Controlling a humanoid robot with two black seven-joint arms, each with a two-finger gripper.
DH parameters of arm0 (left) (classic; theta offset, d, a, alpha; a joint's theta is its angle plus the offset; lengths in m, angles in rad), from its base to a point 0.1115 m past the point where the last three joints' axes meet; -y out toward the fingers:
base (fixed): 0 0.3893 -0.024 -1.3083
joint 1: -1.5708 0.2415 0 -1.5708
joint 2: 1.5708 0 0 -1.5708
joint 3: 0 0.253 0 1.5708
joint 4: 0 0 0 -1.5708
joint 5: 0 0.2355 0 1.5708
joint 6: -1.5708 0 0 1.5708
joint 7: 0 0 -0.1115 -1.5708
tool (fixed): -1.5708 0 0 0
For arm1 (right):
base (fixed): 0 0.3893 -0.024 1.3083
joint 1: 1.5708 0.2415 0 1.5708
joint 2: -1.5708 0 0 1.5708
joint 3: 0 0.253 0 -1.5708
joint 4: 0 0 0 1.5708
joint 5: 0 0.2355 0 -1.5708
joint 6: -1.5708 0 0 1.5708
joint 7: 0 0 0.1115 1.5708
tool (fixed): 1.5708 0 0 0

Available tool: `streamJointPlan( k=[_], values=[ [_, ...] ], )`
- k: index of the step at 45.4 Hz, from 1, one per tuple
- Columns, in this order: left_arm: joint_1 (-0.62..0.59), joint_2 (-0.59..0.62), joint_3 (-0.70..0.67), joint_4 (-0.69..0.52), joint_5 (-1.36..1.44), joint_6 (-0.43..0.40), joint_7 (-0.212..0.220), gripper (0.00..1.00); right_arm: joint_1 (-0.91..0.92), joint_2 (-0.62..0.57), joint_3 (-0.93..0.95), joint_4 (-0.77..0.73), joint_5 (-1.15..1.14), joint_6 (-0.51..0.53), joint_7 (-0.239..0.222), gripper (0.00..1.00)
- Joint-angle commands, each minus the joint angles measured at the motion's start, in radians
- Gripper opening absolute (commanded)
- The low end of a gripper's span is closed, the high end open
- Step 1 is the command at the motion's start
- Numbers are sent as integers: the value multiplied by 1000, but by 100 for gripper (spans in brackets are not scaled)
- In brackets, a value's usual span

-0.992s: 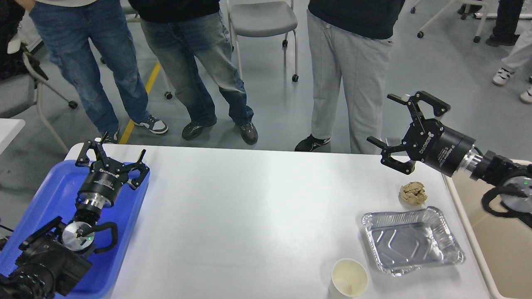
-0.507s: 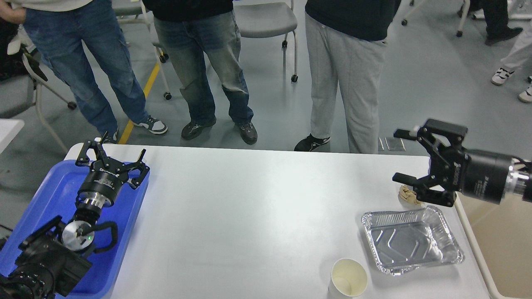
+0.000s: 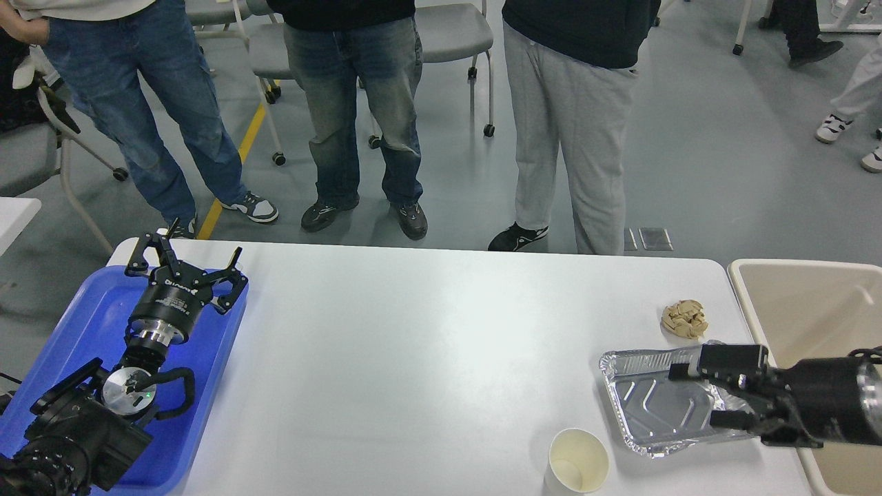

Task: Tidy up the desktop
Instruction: 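Lower the right gripper past the foil tray toward the paper cup, then close the right gripper around the white paper cup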

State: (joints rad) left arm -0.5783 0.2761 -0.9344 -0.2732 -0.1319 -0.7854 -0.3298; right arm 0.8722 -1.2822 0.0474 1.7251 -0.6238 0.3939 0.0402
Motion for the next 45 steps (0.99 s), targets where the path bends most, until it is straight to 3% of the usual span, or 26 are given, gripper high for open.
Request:
streamJointPlan(
  k=[1,45],
  values=[
    [0,0,0,0,0,0,0,100,17,34,-124,18,-112,-89,-2,100],
    [0,0,0,0,0,0,0,100,-81,377,-164,-168,-108,-227,1,100]
  ],
)
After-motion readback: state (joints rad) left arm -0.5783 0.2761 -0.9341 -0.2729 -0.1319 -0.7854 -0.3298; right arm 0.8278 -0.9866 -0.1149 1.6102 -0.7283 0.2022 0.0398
